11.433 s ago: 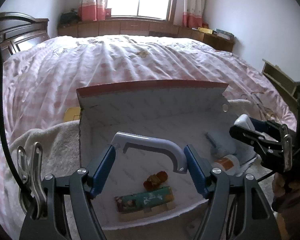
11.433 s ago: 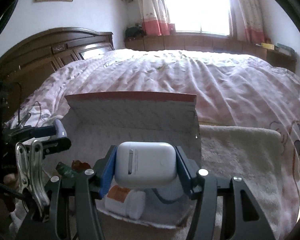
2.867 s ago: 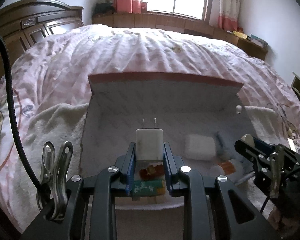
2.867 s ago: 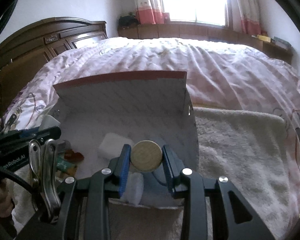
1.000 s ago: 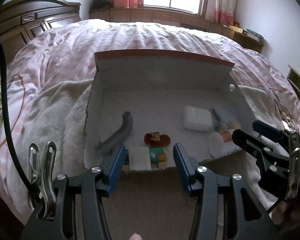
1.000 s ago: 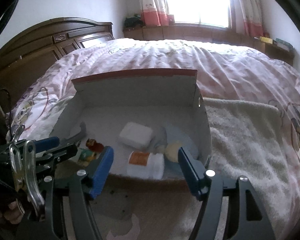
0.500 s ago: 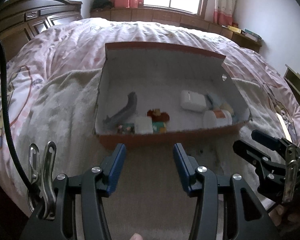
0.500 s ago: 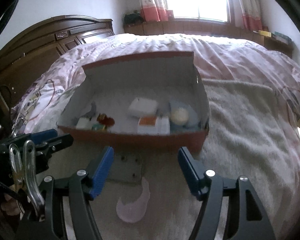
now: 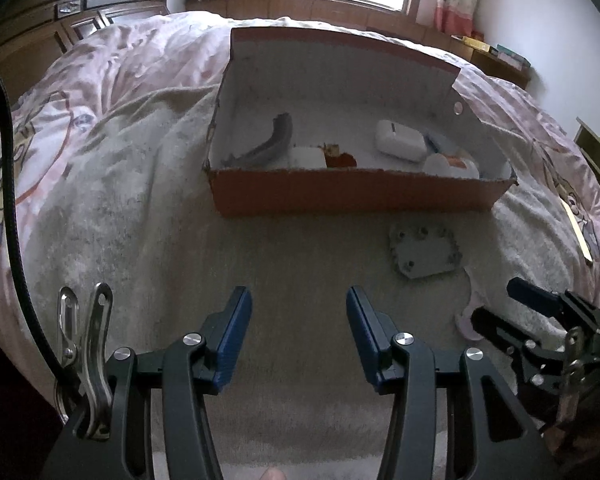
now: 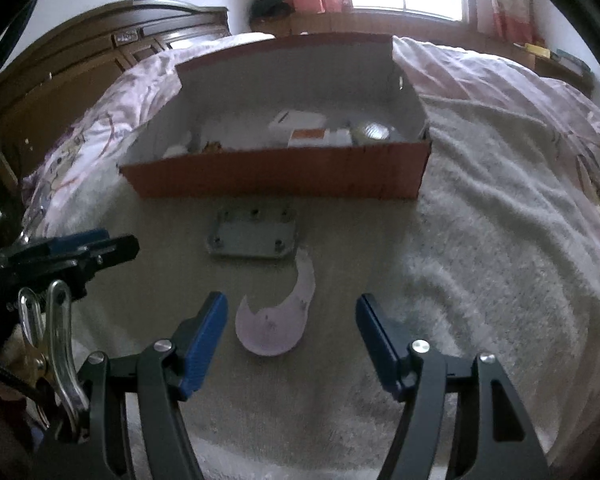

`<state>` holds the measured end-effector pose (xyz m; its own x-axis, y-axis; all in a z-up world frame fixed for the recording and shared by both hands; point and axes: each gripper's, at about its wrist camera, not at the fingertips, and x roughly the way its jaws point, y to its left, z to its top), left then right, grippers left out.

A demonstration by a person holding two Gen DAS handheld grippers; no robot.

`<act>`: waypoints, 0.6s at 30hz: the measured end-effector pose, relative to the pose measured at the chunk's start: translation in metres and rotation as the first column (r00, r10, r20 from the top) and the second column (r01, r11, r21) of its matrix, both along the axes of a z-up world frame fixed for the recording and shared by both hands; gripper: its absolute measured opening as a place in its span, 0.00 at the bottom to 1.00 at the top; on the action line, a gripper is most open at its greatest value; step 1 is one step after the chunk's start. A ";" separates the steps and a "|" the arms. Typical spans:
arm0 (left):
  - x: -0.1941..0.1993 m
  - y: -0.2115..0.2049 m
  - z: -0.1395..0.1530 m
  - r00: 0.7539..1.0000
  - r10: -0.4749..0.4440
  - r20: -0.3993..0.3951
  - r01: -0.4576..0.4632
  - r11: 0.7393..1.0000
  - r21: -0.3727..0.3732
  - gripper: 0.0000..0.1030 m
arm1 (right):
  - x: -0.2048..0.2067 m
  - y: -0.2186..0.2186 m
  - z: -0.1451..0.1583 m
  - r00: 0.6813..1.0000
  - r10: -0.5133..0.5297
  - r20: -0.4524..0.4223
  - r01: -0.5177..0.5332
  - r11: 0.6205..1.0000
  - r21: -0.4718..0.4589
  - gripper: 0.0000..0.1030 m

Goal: Organize rigid objects
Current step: 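Withdraw both tools from the box toward the grey plate and pink piece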

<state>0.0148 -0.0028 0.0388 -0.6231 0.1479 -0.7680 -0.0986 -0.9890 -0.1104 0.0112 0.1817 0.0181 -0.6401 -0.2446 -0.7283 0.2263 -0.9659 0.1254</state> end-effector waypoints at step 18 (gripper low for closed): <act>0.005 0.002 -0.025 1.000 0.002 0.006 -0.002 1.000 0.006 0.49 | 0.009 -0.029 -0.019 0.997 0.036 -0.066 -0.025 0.987 0.157 0.70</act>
<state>0.0203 -0.0010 0.0141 -0.6191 0.1511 -0.7707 -0.0962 -0.9885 -0.1165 0.0198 0.1525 -0.0006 -0.6834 -0.1517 -0.7141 0.2586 -0.9651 -0.0425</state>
